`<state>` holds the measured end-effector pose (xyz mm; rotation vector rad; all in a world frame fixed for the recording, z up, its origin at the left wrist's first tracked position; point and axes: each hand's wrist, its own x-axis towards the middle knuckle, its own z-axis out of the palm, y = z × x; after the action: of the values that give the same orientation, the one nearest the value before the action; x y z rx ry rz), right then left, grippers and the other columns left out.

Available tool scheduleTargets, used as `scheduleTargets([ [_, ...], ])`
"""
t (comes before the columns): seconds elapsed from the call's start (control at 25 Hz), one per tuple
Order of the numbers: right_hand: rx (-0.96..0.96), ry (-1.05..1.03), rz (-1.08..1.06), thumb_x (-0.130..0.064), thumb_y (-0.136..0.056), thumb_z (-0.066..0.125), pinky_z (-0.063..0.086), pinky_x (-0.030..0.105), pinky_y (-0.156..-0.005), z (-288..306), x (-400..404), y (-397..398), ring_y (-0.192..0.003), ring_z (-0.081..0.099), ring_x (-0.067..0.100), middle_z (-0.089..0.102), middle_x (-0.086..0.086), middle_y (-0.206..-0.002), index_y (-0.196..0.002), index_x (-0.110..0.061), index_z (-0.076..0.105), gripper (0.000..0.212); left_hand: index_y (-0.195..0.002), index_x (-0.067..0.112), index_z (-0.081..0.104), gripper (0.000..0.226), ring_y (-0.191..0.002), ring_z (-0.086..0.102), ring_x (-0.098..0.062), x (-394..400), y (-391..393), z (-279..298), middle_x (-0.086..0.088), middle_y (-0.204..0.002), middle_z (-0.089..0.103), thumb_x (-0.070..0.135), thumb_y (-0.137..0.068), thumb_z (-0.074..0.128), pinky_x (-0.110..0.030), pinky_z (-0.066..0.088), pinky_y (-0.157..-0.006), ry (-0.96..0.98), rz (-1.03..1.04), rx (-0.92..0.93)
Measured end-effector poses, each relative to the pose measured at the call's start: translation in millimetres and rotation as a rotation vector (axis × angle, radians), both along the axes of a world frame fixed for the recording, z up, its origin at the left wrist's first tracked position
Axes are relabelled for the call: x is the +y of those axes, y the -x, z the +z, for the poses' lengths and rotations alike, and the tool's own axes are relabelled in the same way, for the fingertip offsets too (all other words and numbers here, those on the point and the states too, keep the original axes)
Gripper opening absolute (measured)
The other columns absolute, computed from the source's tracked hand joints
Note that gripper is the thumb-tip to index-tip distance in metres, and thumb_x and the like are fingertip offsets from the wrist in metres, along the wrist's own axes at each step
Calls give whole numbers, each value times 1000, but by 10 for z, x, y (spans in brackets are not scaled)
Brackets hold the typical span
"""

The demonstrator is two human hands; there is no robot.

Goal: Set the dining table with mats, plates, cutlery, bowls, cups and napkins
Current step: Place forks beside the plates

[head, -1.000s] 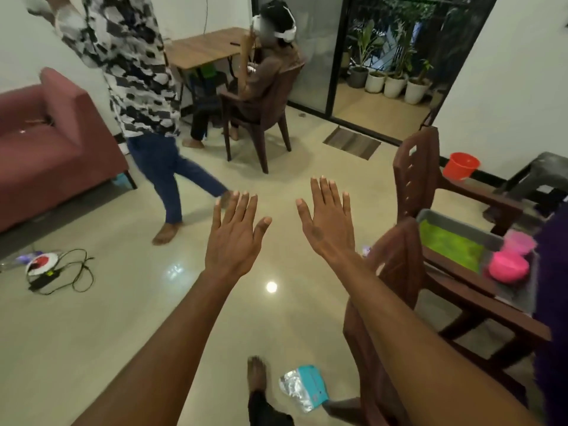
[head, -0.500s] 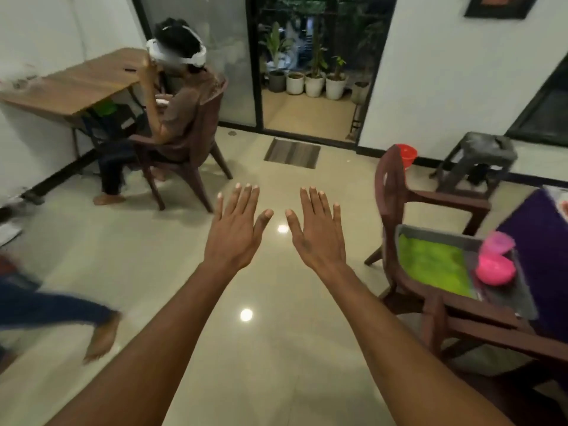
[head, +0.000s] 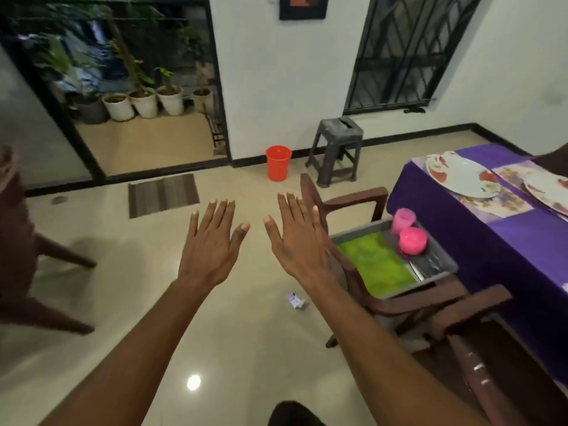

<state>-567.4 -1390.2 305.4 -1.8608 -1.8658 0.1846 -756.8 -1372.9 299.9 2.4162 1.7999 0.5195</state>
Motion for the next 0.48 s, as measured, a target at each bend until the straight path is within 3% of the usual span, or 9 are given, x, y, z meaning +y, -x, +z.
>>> scheduleTargets([
  [0.2,68,-49,-222,-59,-105,20,-3,45,-127,-132,1034,-291,-157,2,14,13,-2,-170,-161,-24,18,66,-163,26,9,72,-156,-5,-10,1335,-340,-137,5,-170,8,66,-103,6,-43,-3,-127,30,-185,-9],
  [0.48,230,-18,-446,-56,-106,24,-3,47,-126,-281,2781,-965,-156,-1,13,10,-3,-170,-162,-25,13,65,-163,24,11,83,-156,-4,-10,3362,-1028,-257,4,-169,9,73,-97,-3,-46,0,-128,27,-351,50],
])
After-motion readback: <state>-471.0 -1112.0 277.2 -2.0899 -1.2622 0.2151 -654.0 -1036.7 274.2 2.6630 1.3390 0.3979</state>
